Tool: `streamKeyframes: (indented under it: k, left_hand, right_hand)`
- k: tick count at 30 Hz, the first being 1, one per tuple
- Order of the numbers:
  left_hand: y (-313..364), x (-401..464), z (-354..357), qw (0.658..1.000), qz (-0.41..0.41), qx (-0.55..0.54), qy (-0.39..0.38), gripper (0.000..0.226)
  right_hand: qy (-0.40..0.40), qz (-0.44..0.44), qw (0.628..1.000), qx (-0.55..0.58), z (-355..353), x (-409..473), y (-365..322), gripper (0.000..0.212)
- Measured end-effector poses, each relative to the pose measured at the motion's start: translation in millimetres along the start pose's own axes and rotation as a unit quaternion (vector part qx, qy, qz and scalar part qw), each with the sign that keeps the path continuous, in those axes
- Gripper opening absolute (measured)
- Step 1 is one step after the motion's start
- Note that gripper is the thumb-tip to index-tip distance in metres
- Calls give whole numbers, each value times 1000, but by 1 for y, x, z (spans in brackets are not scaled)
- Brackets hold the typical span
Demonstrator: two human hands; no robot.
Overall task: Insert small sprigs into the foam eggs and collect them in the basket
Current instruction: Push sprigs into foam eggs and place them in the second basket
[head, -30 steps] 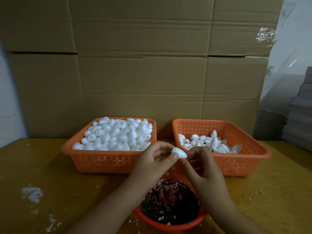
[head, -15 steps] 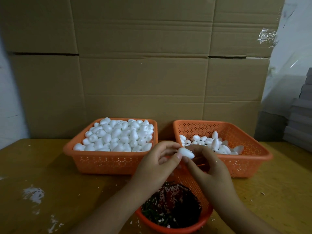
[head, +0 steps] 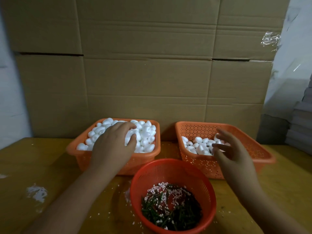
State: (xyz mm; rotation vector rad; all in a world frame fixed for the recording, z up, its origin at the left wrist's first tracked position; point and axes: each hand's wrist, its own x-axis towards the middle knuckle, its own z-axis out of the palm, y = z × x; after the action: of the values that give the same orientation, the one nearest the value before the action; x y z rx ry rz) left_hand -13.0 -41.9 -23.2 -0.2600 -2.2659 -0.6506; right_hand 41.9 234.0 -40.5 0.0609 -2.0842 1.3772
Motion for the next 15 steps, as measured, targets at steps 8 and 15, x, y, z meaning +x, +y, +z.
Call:
streamKeyframes:
  k: [8, 15]
  left_hand:
    - [-15, 1, 5, 965, -80, 122, -219, 38]
    - [-15, -1, 3, 951, -34, 178, -252, 41]
  right_hand:
    - [-326, -188, 903, -206, 32, -37, -14, 26]
    - [-424, -191, 837, -288, 35, -41, -9, 44]
